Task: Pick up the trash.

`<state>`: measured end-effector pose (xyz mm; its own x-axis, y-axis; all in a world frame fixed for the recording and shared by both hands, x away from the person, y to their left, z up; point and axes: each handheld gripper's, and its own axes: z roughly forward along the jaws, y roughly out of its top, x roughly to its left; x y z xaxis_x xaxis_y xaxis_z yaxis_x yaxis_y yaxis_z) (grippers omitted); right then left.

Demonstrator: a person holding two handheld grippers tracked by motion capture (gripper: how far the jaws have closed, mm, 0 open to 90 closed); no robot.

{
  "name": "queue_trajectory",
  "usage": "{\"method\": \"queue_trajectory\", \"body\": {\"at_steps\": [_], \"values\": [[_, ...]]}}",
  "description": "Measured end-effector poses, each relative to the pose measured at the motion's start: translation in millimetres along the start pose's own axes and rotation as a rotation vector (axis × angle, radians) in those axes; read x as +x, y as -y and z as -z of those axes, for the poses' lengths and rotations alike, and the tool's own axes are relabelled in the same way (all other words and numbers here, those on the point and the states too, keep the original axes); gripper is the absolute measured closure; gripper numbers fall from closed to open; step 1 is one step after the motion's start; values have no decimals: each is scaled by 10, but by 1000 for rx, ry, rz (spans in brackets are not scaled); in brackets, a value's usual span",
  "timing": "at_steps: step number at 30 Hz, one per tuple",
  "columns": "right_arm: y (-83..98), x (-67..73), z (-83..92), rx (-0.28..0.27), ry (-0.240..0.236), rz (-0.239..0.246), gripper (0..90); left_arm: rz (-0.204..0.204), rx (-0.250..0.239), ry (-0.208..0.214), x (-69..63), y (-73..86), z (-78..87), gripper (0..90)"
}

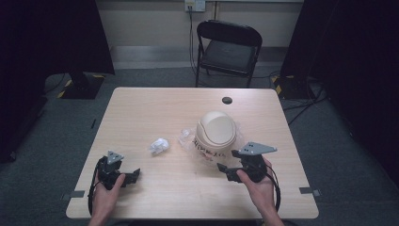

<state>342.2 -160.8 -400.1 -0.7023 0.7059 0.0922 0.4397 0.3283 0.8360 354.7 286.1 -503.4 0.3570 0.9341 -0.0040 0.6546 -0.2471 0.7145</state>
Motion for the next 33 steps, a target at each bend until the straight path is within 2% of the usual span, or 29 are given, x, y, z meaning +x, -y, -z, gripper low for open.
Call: {"method": "queue_trajectory", "body": {"at_steps": [2,3,5,7,16,23,28,33], "values": [[-110,32,-13,-11,23,20,252,1,-1,0,-1,0,0,3],[-110,32,-13,-11,23,20,252,1,-1,0,-1,0,0,3],[-171,31,-37,-15,21,20,253,1,-1,-1,-1,0,0,3],[-246,34,-59,-31,-3,21,262,0,0,-1,0,0,0,3],[-473,35,-137,-31,-2,53,264,1,-1,-1,-1,0,0,3],[-495,-22,-254,-6,22,42,217,1,-1,-1,-1,0,0,3],[-476,-65,-325,6,18,22,206,1,-1,-2,-2,0,0,4],[-476,-83,-369,12,15,27,172,0,0,-2,-1,0,1,4]]}}
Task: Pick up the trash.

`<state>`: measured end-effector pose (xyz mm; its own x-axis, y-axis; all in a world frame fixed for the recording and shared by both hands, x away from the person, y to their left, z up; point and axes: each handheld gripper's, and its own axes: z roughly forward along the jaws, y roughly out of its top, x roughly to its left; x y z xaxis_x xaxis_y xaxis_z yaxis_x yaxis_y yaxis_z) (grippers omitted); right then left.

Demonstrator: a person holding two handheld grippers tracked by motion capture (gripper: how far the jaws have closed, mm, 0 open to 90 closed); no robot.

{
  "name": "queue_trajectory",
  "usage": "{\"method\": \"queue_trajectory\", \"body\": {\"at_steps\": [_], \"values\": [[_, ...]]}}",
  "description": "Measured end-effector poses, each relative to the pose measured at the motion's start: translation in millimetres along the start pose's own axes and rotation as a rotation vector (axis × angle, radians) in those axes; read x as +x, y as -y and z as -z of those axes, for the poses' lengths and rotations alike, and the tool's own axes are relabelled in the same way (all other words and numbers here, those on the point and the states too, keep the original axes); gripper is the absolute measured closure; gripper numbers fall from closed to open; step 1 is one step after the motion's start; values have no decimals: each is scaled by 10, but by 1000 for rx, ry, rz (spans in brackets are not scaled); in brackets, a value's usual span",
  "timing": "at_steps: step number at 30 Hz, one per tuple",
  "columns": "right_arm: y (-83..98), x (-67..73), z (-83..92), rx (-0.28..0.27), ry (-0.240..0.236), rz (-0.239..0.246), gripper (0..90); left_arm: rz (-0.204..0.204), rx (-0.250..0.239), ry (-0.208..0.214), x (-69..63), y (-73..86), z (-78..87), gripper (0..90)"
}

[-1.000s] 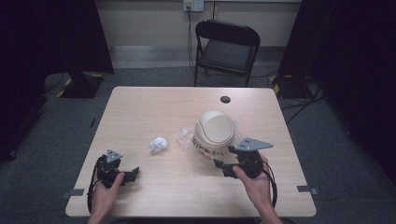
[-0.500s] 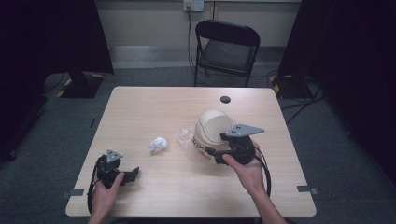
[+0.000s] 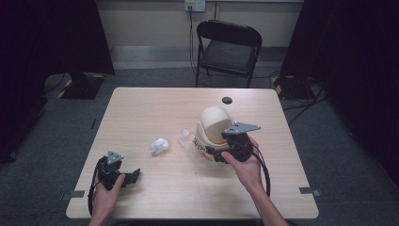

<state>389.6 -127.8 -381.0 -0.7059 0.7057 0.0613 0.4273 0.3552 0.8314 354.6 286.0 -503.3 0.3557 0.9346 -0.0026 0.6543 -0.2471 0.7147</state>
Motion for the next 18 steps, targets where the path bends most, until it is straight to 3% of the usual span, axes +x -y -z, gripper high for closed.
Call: {"method": "queue_trajectory", "body": {"at_steps": [7,9,18], "values": [[-30,-29,-140,20,0,-14,135,2,-1,0,-1,0,0,4],[-28,-32,-156,11,38,-10,140,1,-1,0,-1,0,0,4],[-58,-96,-186,16,69,-5,120,4,-1,1,-3,1,-1,4]]}}
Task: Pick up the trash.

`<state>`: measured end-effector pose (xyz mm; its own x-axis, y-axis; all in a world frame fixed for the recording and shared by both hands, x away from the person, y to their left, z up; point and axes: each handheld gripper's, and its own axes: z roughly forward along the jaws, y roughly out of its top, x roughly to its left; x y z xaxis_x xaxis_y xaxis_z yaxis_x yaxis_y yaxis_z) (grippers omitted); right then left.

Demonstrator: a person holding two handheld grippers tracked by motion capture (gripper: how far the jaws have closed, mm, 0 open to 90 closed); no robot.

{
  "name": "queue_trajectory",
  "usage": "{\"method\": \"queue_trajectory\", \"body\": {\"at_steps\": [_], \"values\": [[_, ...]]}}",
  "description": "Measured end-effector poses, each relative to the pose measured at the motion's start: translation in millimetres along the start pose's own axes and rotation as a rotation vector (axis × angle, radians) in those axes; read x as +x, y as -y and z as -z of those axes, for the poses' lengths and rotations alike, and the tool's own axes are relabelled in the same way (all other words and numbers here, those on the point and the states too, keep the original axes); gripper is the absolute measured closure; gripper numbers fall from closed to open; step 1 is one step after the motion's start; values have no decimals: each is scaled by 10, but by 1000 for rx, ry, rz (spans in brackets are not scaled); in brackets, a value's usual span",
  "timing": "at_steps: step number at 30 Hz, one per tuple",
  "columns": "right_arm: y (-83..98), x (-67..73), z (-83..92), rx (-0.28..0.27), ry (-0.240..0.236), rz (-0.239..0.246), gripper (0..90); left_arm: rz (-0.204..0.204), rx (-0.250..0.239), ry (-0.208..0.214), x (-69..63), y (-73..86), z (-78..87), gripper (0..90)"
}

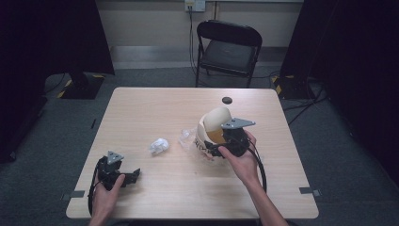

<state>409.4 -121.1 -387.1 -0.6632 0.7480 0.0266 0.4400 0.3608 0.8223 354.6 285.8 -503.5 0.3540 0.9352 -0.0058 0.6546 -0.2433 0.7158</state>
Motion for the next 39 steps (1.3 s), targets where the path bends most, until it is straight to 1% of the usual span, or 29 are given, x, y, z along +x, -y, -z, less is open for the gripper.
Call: {"method": "queue_trajectory", "body": {"at_steps": [1,2,6,7,9,10,11,13,18,20,23,25,28,31,34,35,36,37,38,39], "values": [[0,0,0,0,0,0,120,-2,0,-1,-1,0,1,4],[-16,-3,-8,13,0,11,116,-3,0,-2,1,0,1,5],[-20,5,-14,14,5,16,118,-4,1,-1,2,0,1,4],[-18,3,-3,10,-5,8,141,-4,1,-1,2,0,1,5],[-18,0,2,7,-11,1,141,-4,1,-1,2,0,1,5],[-17,-3,11,7,-26,-9,141,-1,1,0,0,0,1,5],[-10,8,41,0,-41,-15,141,-3,1,-1,2,0,1,4],[-4,18,56,-7,-39,-15,141,-4,1,-1,2,0,1,5],[51,64,169,-47,-58,-23,150,-3,1,-1,2,0,1,5],[56,74,187,-50,-62,-24,151,-4,1,-1,2,0,1,4],[62,109,240,-77,-82,-22,185,-4,1,-1,2,0,1,4],[70,139,267,-85,-93,-24,190,-3,1,-1,2,0,1,4],[89,195,303,-107,-105,-16,211,-4,1,-1,2,0,1,4],[115,261,314,-126,-129,-13,228,-4,1,-1,3,0,1,4],[81,362,304,-121,-154,16,235,-3,1,-1,3,0,1,4],[68,386,302,-125,-161,19,249,-4,1,-1,3,0,1,4],[51,419,292,-127,-179,22,247,-4,1,-1,3,0,1,4],[35,456,277,-118,-194,25,246,-4,1,-1,3,0,1,4],[13,558,230,-104,-206,42,242,-4,1,-1,3,0,1,4],[13,558,230,-104,-206,42,242,-3,1,-1,3,0,1,4]]}}
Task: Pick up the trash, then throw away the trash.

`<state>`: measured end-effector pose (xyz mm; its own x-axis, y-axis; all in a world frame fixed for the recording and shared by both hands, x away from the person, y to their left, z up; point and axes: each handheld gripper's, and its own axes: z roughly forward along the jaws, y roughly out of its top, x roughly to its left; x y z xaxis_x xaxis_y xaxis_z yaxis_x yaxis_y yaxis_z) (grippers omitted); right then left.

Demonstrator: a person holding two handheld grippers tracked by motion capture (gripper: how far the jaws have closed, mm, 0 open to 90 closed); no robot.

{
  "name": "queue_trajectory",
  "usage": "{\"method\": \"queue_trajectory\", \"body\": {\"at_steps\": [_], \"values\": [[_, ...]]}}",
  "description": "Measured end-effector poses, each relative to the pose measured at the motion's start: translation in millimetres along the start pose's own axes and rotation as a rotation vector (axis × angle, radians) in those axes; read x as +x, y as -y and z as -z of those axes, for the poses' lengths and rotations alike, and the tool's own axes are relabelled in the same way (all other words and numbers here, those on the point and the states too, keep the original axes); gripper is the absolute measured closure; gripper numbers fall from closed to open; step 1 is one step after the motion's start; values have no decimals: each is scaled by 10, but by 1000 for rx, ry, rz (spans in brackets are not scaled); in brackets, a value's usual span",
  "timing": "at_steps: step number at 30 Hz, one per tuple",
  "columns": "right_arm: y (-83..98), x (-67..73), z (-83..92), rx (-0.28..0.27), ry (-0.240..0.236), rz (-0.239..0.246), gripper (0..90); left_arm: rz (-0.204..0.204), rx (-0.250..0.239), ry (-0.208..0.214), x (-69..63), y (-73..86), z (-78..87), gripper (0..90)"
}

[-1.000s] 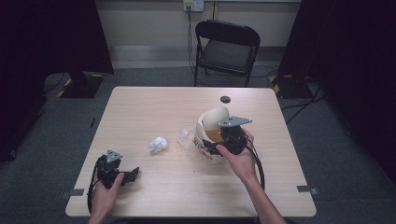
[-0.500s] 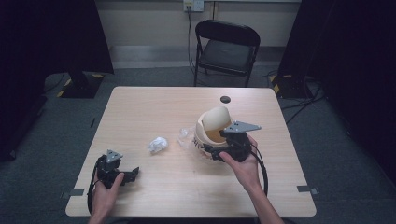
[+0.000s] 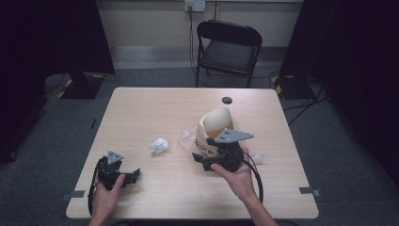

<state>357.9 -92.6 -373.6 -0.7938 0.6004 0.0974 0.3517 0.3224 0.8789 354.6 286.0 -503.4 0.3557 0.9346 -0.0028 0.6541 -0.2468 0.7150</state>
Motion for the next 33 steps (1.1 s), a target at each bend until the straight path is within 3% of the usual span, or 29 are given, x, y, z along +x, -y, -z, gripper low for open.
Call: {"method": "queue_trajectory", "body": {"at_steps": [2,3,6,12,20,23,25,29,33], "values": [[-5,67,-72,9,-32,5,240,0,0,0,0,0,0,4],[-6,167,-186,30,-52,24,237,0,0,0,0,0,0,4],[-10,239,-278,50,-56,33,257,0,0,0,0,0,0,4],[-27,369,-667,110,-87,44,272,0,0,0,0,0,0,4],[37,277,-1313,197,-76,51,196,0,0,0,0,-1,0,4],[34,180,-1516,211,-71,6,178,0,0,0,1,-1,0,4],[24,148,-1623,226,-88,-33,172,1,0,4,2,-1,-2,3],[-32,107,-1788,234,-66,-20,170,0,1,6,4,-2,-3,1],[-77,-14,-1917,229,-54,-41,158,-3,1,5,5,-3,-2,1]]}}
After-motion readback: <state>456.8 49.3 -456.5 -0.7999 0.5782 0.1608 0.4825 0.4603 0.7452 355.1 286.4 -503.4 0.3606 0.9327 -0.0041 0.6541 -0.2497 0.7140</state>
